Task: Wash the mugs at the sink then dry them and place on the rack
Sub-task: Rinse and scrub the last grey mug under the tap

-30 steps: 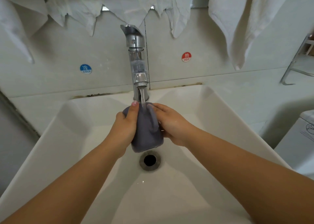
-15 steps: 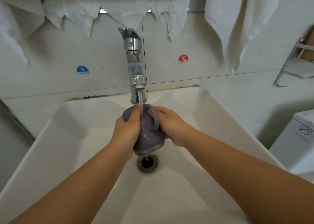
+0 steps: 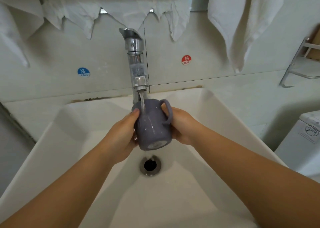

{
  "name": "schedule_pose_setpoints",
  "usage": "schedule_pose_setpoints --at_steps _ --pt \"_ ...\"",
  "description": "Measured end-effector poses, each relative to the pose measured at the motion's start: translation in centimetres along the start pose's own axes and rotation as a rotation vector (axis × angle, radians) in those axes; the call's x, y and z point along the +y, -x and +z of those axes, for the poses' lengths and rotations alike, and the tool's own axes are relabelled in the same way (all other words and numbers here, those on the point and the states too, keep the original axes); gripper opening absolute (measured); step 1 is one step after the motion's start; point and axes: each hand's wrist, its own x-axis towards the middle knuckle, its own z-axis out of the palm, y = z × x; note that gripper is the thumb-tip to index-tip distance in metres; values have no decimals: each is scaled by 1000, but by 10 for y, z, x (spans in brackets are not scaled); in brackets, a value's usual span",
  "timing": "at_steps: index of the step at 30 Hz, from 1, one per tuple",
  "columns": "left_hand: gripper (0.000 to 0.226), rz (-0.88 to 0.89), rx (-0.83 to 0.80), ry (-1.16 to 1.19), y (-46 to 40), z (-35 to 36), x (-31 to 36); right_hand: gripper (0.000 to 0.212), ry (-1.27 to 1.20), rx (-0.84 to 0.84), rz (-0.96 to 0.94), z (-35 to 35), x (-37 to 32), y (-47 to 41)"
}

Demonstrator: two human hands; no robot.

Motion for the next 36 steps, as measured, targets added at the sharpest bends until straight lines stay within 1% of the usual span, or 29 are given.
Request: schedule_pose_setpoints --at_steps 3,5,6,9,10,12,13,14,16,18,19,21,24,25,27,30,32,34,36 --pt "38 -4 -53 -36 2 -1 -1 31 -106 -24 22 -1 -2 1" --pt "51 -10 -117 -65 4 0 -2 31 -111 -22 40 2 0 1" --pt "58 5 -119 -80 6 1 -2 32 -92 -15 57 3 1 0" --pt "60 68 6 -157 5 4 -2 38 -6 17 116 0 -1 -1" --pt "60 84 56 -186 4 5 -1 46 6 4 143 -3 -4 -1" --pt "62 101 125 -263 3 8 -1 68 -29 -96 221 -9 -10 0" --pt "64 116 143 -317 2 8 -2 72 -33 -145 242 -10 -13 3" --pt "66 140 145 -362 2 8 -4 69 -11 -173 235 -9 -14 4" --pt "66 162 106 -397 4 7 -6 49 80 -150 160 -4 -11 7" --pt "66 119 40 -374 6 4 -4 30 86 -88 106 -2 -6 6" --pt "65 96 16 -344 6 2 -3 26 75 -77 94 -1 -4 5" --pt "58 111 53 -284 5 3 -2 26 75 -68 63 3 -3 4" --pt "44 195 230 -225 5 10 -3 29 101 -37 6 13 1 3" --pt "43 204 263 -192 6 11 -3 26 107 -28 -10 16 2 4" --pt "45 172 280 -140 7 14 -2 21 120 -12 -30 19 2 3" --pt "33 185 262 -195 7 10 -3 20 155 9 -50 18 1 3" --pt "39 168 217 -251 5 6 -3 20 131 8 -31 15 -1 4" --pt "45 120 114 -221 5 1 -1 22 113 -2 -10 11 -3 4" --pt "43 92 5 -138 6 -4 2 25 89 -4 1 8 -4 3"
